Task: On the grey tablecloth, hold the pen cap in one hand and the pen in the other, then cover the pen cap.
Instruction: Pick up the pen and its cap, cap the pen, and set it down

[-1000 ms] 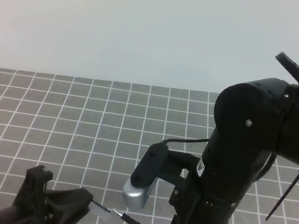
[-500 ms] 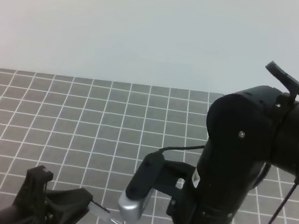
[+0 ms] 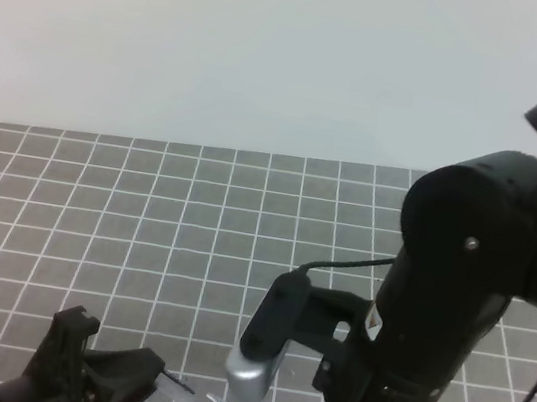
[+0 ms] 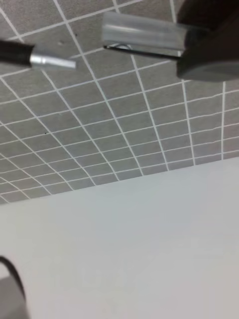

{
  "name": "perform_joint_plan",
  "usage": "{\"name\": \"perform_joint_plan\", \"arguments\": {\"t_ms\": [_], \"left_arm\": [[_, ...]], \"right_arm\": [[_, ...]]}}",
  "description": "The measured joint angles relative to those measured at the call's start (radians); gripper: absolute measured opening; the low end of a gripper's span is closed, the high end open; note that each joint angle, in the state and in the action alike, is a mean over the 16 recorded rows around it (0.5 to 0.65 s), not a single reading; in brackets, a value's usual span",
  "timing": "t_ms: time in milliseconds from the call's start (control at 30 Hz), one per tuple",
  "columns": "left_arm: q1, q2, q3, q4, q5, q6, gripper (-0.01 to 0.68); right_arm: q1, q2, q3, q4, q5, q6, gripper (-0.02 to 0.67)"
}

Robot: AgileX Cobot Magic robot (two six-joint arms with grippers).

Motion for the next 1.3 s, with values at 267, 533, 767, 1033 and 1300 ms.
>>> {"name": "perform_joint_plan", "arguments": {"t_ms": [267,533,767,1033,1300], "left_arm": [[0.0,0.0,0.0,0.011,0.01,0.0,0.073],[0.0,0.0,0.0,0.011,0.01,0.0,0.073],[0.0,0.0,0.0,0.004,0.01,0.0,0.073],[0.0,0.0,0.0,-0.01,0.011,0.0,0.073],[0.0,0.0,0.0,-0.017,0.014,0.0,0.073]], "right_arm": [[0.003,0.023,-0.004,0.018,0.0,-0.009,-0.004],[0.004,0.038,-0.029,0.019,0.0,-0.007,-0.004],[0.004,0.046,-0.048,0.008,0.0,0.017,-0.003],[0.004,0.048,-0.036,0.003,0.0,0.049,-0.003],[0.004,0.042,-0.006,0.025,0.0,0.051,-0.003]]}}
